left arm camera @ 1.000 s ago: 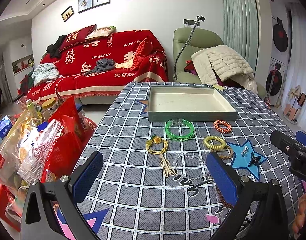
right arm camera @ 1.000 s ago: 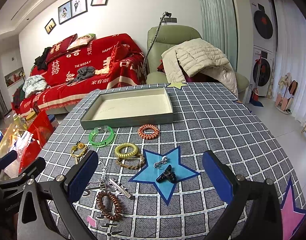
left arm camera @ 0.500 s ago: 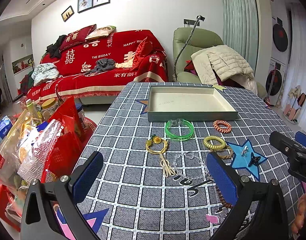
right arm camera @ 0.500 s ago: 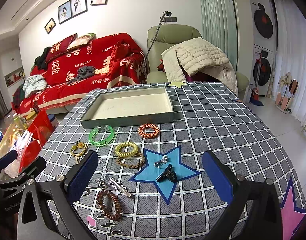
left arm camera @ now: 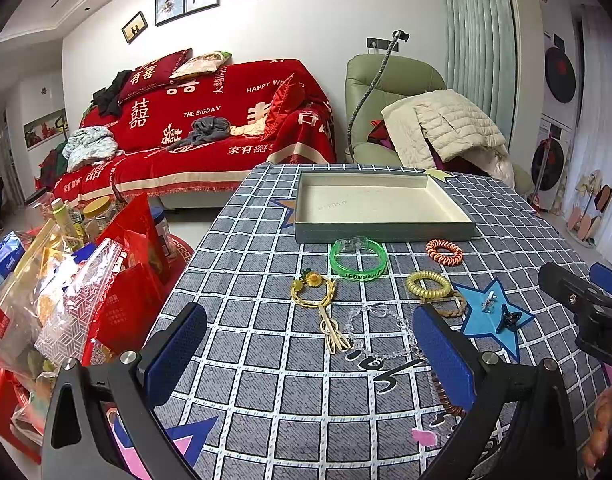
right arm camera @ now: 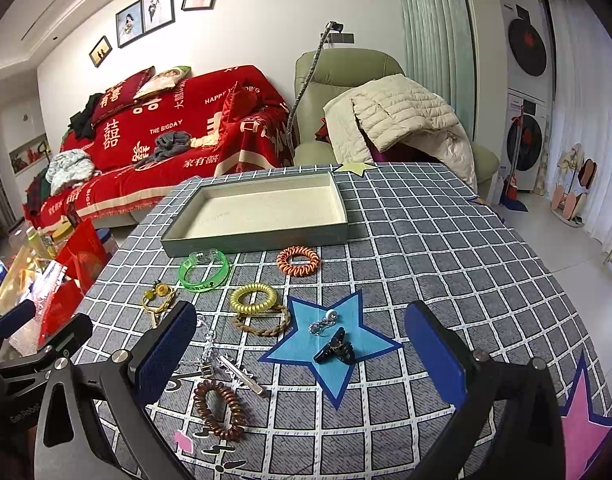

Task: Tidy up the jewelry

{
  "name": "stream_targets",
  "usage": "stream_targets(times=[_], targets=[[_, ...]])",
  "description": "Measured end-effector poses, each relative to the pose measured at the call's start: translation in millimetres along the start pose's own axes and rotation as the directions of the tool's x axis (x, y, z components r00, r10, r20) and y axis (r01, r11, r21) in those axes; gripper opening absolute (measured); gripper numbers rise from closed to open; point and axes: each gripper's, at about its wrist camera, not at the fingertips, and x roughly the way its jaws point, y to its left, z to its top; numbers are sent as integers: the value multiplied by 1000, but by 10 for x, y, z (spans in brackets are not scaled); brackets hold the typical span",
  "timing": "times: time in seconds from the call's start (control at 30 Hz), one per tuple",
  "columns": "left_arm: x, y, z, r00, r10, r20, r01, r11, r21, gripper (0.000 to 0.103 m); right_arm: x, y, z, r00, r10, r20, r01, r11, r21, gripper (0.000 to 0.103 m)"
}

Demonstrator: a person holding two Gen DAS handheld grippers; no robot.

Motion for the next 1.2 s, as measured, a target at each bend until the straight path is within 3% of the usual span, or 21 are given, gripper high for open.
stream_targets(times=[0.73,0.97,1.2], targets=[[63,-11,-32,1000,-6,-12,6,1000,9,103,31,18,-41,1000,4,-14,-4,1000,4,103],[450,128,31,994,-18,-108,20,1000,15,103,255,-99,-21,995,27,-98,-24,999,26,103],[1071,318,196,973,-64,-221,68,998,11,103,693,-328,209,975,53,-216,-34,995,91,103]])
